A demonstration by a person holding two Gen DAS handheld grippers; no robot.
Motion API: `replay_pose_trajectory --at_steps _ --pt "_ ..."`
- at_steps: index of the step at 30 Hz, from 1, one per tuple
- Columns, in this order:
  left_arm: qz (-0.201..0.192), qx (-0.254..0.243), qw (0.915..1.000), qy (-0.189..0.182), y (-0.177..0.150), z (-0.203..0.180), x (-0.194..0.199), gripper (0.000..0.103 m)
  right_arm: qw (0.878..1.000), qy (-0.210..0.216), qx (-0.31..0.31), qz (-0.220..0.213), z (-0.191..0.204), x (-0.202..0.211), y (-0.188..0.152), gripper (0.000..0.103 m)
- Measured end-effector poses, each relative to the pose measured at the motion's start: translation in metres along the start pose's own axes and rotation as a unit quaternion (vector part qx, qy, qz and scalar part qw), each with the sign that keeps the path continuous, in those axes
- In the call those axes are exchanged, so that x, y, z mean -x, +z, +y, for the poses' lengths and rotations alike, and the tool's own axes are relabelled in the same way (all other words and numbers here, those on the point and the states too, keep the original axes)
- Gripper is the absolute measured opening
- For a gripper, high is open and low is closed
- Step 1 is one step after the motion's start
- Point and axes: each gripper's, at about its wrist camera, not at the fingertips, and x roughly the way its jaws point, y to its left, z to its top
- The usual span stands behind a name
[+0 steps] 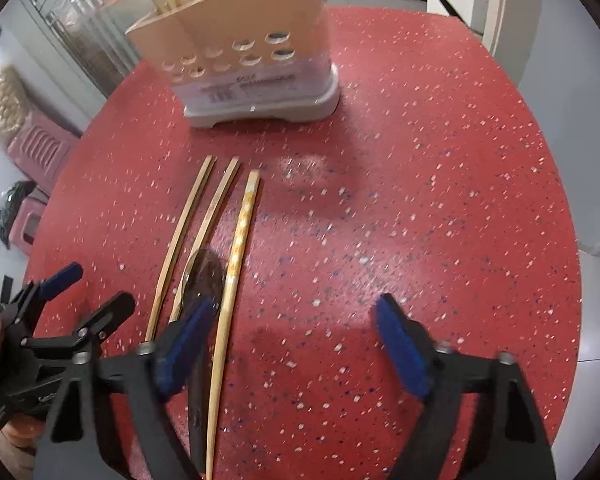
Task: Organize utensils
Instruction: 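Withdraw both open tools back over the remaining chopsticks and spoon, then grasp the yellow-patterned chopstick with the right tool while the left tool grasps a wooden chopstick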
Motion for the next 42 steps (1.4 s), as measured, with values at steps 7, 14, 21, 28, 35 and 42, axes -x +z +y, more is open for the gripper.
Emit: replay_pose_trajectory --at_steps 7,14,21,28,35,42 --pt "0.012 -0.024 0.9996 0.003 -0.003 -0.011 -0.007 0.103 1.0 0.001 0.021 0.017 0.015 -0.011 -0.012 0.071" --pt "0.009 -0.026 0.9996 0.001 -0.006 -0.014 -0.005 0.103 0.998 -0.031 0.054 0.016 0.035 -0.018 -0.014 0.067" --pt "0.007 -0.022 0.9997 -0.002 -0.004 -0.007 -0.004 0.103 0.993 -0.072 0.096 0.015 0.043 -0.024 -0.014 0.058" --pt "0.014 -0.03 0.9994 -0.004 0.003 -0.01 -0.006 0.103 0.991 -0.073 0.106 0.032 0.041 -0.026 -0.007 0.058" --pt "0.029 -0.032 0.999 -0.007 0.016 -0.014 -0.017 0.103 0.99 -0.071 0.113 0.051 0.042 -0.032 0.006 0.057" --pt "0.043 -0.055 0.9975 0.01 0.026 -0.026 -0.027 0.103 0.988 -0.066 0.128 0.055 0.039 -0.032 0.008 0.048"
